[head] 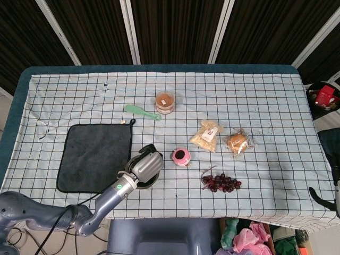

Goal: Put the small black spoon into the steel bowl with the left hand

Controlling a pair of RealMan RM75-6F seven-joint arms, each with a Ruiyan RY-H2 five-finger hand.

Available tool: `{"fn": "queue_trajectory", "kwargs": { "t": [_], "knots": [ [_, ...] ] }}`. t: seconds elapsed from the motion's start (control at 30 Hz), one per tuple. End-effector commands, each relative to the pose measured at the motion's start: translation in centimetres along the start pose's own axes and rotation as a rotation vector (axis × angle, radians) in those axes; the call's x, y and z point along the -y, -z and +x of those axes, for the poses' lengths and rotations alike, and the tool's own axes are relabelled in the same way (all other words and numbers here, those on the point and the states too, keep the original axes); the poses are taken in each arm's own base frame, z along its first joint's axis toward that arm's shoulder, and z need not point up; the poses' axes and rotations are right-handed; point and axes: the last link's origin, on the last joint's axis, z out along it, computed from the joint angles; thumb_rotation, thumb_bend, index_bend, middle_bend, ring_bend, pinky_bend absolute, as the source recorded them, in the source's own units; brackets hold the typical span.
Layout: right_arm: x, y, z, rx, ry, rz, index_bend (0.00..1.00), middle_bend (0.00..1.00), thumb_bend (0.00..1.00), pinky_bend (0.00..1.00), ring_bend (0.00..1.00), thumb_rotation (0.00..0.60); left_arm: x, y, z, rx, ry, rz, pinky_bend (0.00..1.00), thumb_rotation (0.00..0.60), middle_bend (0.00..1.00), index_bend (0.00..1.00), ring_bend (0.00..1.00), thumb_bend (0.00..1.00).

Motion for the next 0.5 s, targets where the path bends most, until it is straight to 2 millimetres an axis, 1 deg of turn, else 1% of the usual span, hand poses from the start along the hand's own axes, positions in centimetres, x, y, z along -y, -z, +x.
{"fn": "queue_trajectory", "kwargs": {
  "t": [0.03,0.17,0.3,0.5],
  "knots": [
    [0.0,0.0,0.0,-0.002,-0.001,-0.001,0.0,0.01,0.23,0.22,0.1,0.6,-0.6,-0.1,1.0,-0.029,0.013,-0.009,0.78,0.6,0.92,0.73,0.88,0.47],
    [-0.1,0.0,0.1,-0.005,-0.002,-0.002,0.0,0.01,0.23,0.22,0.1,0.6,-1.0,0.3,1.6,-0.042,0.034,-0.012,0.78,0.6,0.92,0.73,0.88,0.47],
    [-0.1,0.0,0.1,-0.004,-0.003,-0.002,0.0,0.01,0.23,0.22,0.1,0.6,-0.8,1.3,1.9,-0.048,0.076,-0.016,0.78,0.6,0.92,0.73,0.88,0.47],
    [0.0,0.0,0.0,0.0,0.0,0.0,0.0,0.01,0.23,0.22,0.1,0.6,0.0,3.0,1.1,-0.032,0.079,-0.02,0.78,0.6,0.92,0.73,0.88,0.47]
  ]
}}
